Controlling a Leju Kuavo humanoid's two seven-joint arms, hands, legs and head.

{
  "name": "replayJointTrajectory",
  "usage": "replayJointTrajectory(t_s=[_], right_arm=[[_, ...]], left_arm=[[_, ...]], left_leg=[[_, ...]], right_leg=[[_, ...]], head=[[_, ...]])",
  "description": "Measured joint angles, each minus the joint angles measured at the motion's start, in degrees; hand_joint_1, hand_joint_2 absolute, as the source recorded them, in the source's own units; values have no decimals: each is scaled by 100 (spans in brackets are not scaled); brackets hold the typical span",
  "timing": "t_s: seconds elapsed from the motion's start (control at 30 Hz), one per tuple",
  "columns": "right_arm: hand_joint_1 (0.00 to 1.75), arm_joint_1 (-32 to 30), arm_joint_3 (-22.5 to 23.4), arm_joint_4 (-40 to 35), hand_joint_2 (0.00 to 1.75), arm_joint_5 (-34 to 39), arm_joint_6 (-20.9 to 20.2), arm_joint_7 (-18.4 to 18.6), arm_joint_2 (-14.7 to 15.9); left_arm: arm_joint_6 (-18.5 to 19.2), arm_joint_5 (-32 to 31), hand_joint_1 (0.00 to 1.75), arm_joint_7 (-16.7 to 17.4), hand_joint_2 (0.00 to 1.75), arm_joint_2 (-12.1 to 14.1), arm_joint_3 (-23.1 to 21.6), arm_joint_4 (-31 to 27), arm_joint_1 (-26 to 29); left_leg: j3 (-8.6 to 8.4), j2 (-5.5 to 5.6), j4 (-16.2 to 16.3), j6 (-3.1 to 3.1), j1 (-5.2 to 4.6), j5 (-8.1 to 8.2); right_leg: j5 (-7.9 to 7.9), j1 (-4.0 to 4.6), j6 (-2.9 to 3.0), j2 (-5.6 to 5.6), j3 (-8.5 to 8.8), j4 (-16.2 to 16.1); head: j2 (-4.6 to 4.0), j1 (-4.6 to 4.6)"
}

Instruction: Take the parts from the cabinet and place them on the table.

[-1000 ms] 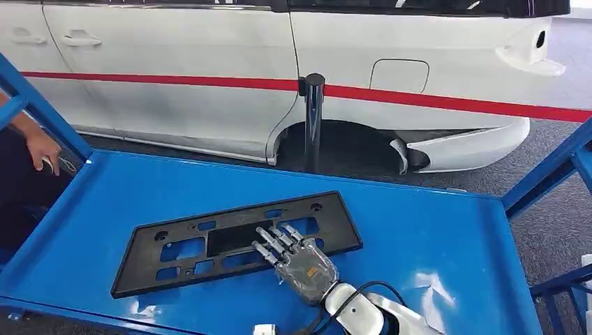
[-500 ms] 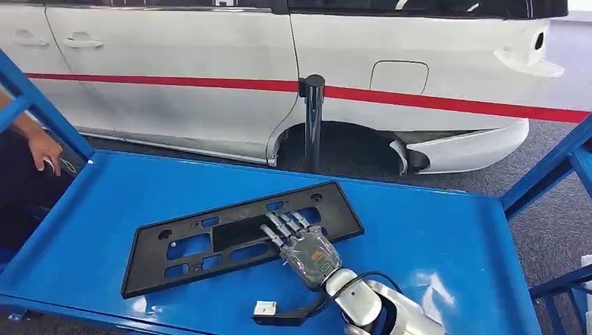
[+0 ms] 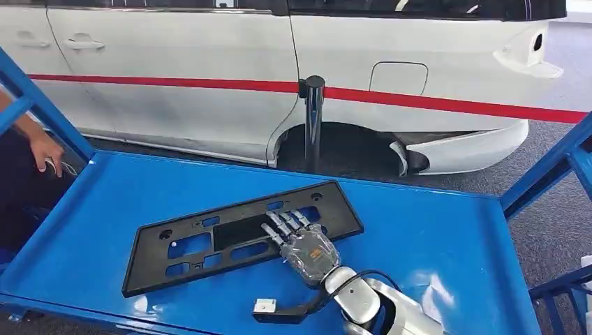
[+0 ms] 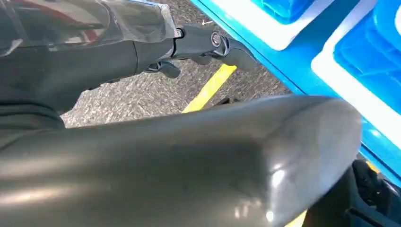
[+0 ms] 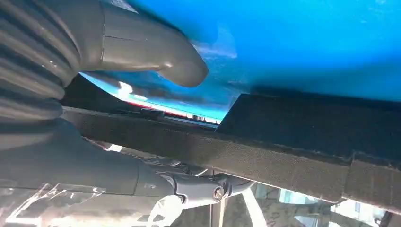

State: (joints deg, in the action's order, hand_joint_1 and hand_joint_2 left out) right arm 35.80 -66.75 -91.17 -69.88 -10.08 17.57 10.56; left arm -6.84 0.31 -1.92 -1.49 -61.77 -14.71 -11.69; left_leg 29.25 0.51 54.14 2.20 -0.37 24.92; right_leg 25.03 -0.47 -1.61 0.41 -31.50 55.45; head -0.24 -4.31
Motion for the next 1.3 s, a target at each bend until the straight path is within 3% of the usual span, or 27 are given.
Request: replayJointTrajectory(t_s=[0.47, 0.73, 0.87, 1.17, 1.3], right_arm=[[175, 72, 15, -55, 175, 109, -463, 15, 59], [175, 37, 20, -147, 175, 184, -393, 52, 120], [175, -52, 41, -212, 175, 293, -84, 103, 173], [175, -396, 591, -1240, 175, 1524, 1894, -118, 394], [175, -415, 850, -1758, 175, 1652, 2013, -103, 483]], left_arm=[[-111, 135, 0, -184, 0, -116, 79, 0, 3], [-179, 149, 0, -199, 0, -157, 157, 0, 19], [-199, 135, 0, -199, 0, -157, 175, 0, 39], [-332, 135, 0, -216, 0, -149, 181, 0, 162], [-361, 118, 0, -249, 0, -144, 181, 0, 170]], left_leg=[[-13, 1, 0, -1, 0, 1], [-8, 0, 0, 0, 0, 2], [-5, 0, 1, 0, 0, 2], [29, 1, 4, 1, -1, -2], [34, -21, 3, -3, -2, 3]], right_leg=[[0, 0, 0, 0, 12, -1], [1, -1, -1, -1, 7, -1], [1, -1, -1, 0, 3, -1], [-4, -3, -2, 2, -31, -1], [-5, -6, -1, 28, -47, -1]], head=[[0, 4], [0, 4], [0, 2], [0, 4], [0, 4]])
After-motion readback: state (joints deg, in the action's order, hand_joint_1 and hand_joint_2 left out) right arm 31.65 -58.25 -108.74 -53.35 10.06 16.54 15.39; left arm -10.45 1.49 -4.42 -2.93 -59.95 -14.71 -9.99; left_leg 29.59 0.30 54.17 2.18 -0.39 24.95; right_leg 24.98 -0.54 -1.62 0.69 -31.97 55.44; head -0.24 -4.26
